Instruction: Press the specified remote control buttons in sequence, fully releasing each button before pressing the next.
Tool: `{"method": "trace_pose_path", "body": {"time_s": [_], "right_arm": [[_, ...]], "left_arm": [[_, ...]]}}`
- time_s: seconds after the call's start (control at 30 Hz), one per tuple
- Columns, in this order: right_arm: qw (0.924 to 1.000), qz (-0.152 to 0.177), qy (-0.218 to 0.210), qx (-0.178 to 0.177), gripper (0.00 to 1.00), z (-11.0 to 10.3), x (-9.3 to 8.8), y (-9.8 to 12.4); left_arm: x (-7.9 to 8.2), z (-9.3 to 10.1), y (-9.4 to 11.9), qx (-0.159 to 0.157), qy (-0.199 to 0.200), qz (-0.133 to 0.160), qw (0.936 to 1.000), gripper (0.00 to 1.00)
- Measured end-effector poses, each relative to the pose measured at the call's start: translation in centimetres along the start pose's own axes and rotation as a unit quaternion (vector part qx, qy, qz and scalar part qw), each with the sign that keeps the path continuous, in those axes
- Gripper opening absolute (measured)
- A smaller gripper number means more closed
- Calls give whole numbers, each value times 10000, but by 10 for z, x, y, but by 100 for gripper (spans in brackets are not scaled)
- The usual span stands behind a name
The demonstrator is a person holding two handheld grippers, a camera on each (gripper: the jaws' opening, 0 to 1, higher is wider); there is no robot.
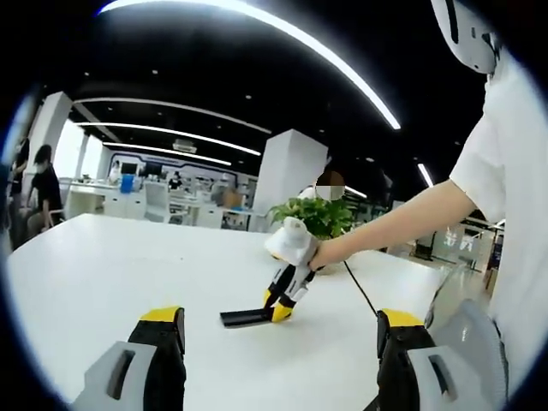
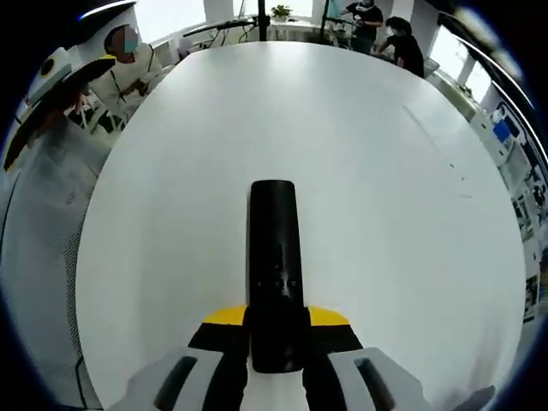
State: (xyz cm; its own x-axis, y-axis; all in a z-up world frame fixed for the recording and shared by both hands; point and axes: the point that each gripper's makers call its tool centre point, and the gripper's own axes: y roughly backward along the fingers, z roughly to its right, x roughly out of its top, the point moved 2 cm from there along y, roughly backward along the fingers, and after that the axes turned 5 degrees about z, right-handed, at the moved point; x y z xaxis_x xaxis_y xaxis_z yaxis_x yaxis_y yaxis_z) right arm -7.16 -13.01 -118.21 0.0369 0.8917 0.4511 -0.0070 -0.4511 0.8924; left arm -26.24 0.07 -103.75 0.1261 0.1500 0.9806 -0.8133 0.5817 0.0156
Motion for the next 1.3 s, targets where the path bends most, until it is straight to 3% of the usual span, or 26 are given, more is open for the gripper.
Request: {"method": "trace_pose_path", "body": {"time_s": [0.13, 0.23, 0.3, 0.37, 0.47, 0.53, 0.57, 0.6, 0.63, 0.73, 0.8, 0.9, 1.1, 1.3], "right_arm": [[9999, 111, -26, -34, 21, 0, -1, 1], [9981, 500, -325, -179, 22, -1, 0, 1], [9914, 944, -867, -252, 23, -1, 1, 2], [9788, 1424, -1443, -297, 29, -3, 3, 3], [9475, 2111, -2325, -594, 42, 1, 1, 9], [9257, 2450, -2821, -595, 47, -1, -2, 13], [9222, 2513, -2877, -599, 48, -1, -2, 14], [9103, 2657, -3102, -680, 49, -1, -6, 17], [9081, 2682, -3143, -681, 52, -2, -7, 17], [8906, 2856, -3386, -1032, 61, -8, -17, 24], [8882, 2895, -3374, -1165, 68, -13, -22, 27], [8768, 3032, -3423, -1489, 78, -22, -29, 34], [8619, 3230, -3441, -1854, 93, -47, -33, 52], [8521, 3398, -3396, -2078, 99, -74, -30, 71]], "left_arm": [[-1, -1, 0, 19, -21, -17, 10000, 97], [-1, -3, 0, 84, -17, -35, 10000, 97], [-1, -4, 0, 114, 23, -15, 9999, 97], [0, -5, 1, 131, 37, -3, 9999, 97], [0, -6, 1, 146, 70, 3, 9999, 97], [-1, -6, 1, 146, 84, -5, 9999, 97], [-1, -6, 1, 145, 91, -8, 9999, 97], [-1, -6, 1, 136, 104, -5, 9999, 97], [0, -5, 1, 121, 117, 17, 9999, 96], [0, -5, 1, 116, 100, 29, 9999, 96], [0, -5, 0, 108, 120, 25, 9999, 96], [-1, -5, 0, 115, 130, -5, 9998, 96], [-4, -8, 1, 201, 147, -101, 9996, 96], [-4, -8, 1, 213, 151, -130, 9996, 95]]}}
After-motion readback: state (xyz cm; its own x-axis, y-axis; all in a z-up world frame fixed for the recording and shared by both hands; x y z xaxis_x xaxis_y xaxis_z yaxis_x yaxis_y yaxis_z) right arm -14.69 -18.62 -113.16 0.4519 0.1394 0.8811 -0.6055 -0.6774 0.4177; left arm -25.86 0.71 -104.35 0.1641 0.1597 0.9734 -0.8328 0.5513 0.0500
